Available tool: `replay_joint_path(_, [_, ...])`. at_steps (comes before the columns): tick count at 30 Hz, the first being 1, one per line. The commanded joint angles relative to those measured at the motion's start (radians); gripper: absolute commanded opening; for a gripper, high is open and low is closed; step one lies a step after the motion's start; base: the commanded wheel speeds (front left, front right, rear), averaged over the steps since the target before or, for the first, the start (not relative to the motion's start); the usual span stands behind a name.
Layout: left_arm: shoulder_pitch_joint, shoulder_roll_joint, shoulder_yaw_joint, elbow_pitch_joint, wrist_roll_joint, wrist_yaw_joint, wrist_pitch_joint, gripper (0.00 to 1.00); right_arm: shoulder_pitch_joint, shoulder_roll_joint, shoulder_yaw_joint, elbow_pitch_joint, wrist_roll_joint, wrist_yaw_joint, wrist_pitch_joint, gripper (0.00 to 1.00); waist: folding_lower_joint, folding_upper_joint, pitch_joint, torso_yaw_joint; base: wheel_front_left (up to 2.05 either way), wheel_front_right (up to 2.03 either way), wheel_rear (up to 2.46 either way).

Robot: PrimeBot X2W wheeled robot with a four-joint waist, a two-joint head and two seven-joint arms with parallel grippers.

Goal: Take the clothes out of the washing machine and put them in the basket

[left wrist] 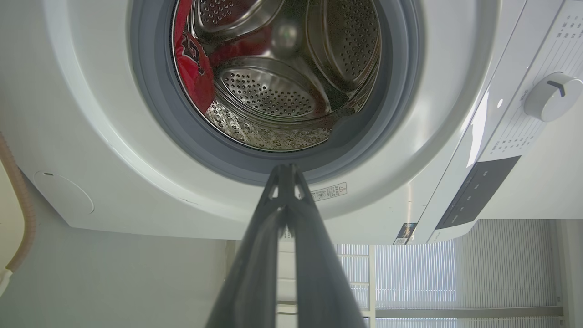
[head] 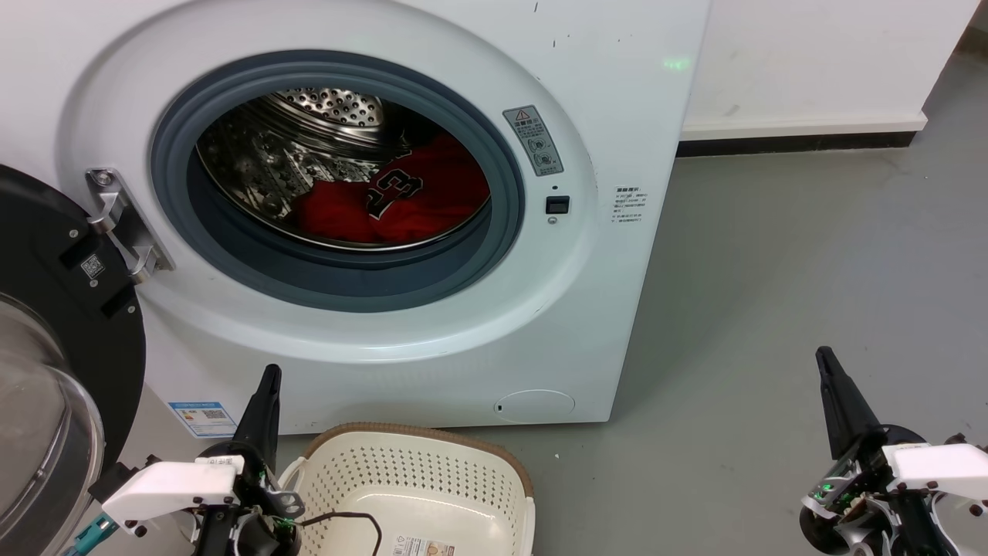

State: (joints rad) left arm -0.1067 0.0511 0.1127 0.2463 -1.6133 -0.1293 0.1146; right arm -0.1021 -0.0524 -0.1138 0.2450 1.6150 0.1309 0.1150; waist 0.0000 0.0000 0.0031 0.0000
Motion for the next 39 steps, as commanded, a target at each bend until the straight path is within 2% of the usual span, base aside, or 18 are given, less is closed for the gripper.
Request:
replay_joint_path(1, [-0.005, -0.002, 0.003, -0.001, 0.0, -0.004, 0.002, 0.0, -0.014, 0.003, 0.0, 0.001, -0.004, 0.0, 0.001, 0.0, 0.0, 0.0, 0.0, 0.0, 0.0, 0.0, 0.0])
replay_joint_path(31, [0.001, 0.0, -0.001, 0.003, 0.001, 0.0, -0.001, 0.0, 0.002, 0.0, 0.0, 0.002, 0.0, 0.0, -0.001, 0.0, 0.0, 0.0, 0.0, 0.0, 0.0, 0.0, 0.0])
replay_joint_path(32, [0.005, 0.0, -0.002, 0.011, 0.001, 0.0, -0.002, 1.0, 0.006, 0.0, 0.001, 0.009, 0.0, 0.0, -0.001, 1.0, 0.0, 0.0, 0.0, 0.0, 0.0, 0.0, 0.0])
replay_joint_path(39, [0.034, -0.002, -0.009, 0.024, 0.021, 0.0, -0.028, 1.0, 0.033, 0.001, 0.014, 0.016, -0.009, 0.0, -0.025, 1.0, 0.0, 0.0, 0.001, 0.0, 0.0, 0.0, 0.0])
